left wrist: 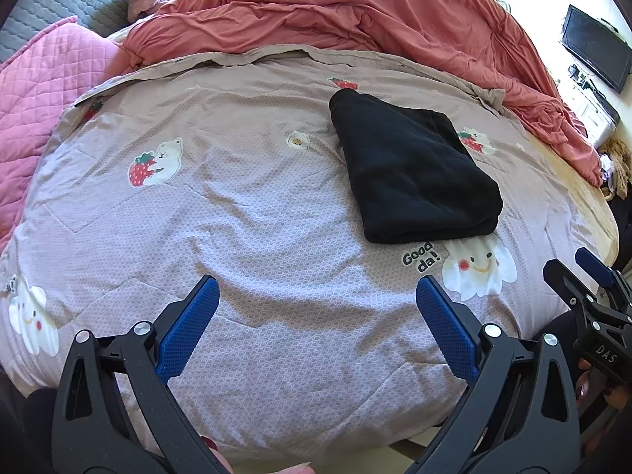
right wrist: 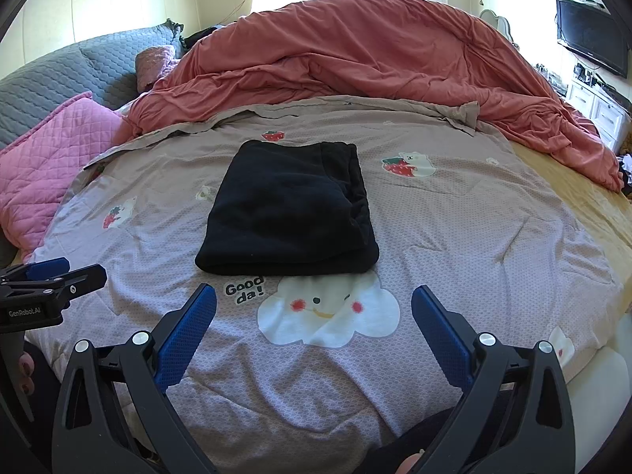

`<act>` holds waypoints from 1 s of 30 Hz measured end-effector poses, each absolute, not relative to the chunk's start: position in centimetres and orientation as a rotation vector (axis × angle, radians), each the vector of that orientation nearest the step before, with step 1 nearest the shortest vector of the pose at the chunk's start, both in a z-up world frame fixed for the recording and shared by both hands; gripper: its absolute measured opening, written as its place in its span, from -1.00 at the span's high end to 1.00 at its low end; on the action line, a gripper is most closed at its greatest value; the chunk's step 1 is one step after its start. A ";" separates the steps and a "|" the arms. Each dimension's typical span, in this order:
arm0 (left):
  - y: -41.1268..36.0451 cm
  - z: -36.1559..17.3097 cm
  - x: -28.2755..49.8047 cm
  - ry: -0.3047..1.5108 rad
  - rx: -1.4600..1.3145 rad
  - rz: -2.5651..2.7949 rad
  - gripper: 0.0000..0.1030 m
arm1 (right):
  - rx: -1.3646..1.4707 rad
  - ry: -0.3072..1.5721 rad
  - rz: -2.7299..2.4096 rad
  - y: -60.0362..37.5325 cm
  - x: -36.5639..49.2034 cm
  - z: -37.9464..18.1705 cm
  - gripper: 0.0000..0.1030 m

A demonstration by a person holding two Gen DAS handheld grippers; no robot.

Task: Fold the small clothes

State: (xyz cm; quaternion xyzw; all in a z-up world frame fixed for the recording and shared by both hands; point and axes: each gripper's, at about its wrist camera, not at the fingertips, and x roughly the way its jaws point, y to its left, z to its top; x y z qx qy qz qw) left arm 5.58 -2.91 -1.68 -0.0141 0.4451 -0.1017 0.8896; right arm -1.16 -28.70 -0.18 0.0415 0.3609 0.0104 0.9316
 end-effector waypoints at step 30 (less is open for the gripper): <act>-2.6 -1.8 5.8 0.932 0.002 -0.178 -0.83 | 0.080 0.739 0.018 -29.3 -1.3 -0.3 -0.91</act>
